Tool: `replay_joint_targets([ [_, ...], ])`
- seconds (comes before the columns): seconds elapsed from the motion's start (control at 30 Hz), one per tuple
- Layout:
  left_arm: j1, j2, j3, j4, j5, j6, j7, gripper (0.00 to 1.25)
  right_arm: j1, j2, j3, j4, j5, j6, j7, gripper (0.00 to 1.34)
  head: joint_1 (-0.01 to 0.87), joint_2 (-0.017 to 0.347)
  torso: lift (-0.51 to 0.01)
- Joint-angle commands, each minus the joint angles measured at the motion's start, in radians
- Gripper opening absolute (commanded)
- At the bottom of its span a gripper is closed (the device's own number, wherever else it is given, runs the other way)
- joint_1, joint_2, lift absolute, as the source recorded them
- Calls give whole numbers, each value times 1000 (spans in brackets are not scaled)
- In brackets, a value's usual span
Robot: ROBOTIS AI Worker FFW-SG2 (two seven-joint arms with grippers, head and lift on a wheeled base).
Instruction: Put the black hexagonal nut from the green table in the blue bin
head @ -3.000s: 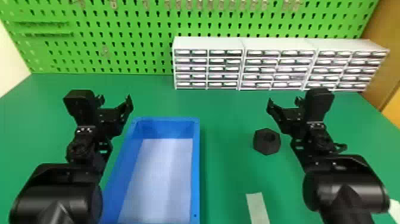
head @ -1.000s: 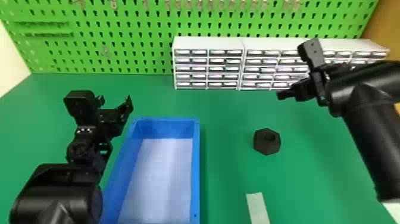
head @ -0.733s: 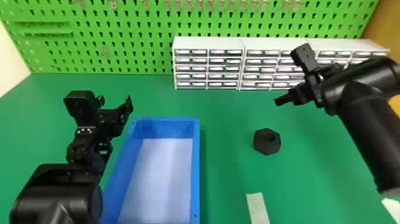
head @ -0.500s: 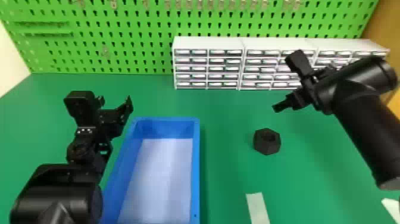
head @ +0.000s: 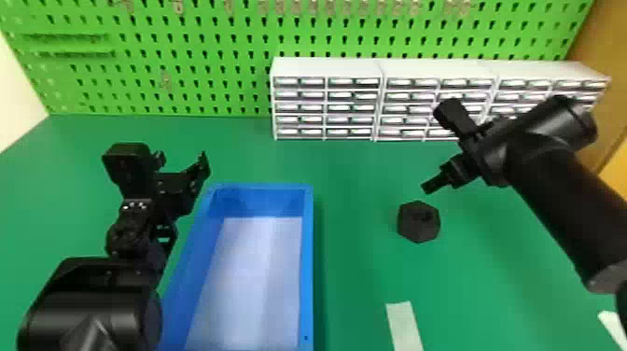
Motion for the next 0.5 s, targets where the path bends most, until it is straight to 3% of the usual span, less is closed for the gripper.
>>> replay_joint_targets([
  [0.0, 0, 0, -2, 2, 0, 0, 1, 762, -1, 10, 9, 25, -3, 4, 0, 927, 686, 51, -96],
  [0.47, -5, 0, -11, 11, 3, 0, 0, 762, -21, 30, 12, 122, -12, 6, -6, 956, 686, 51, -96],
])
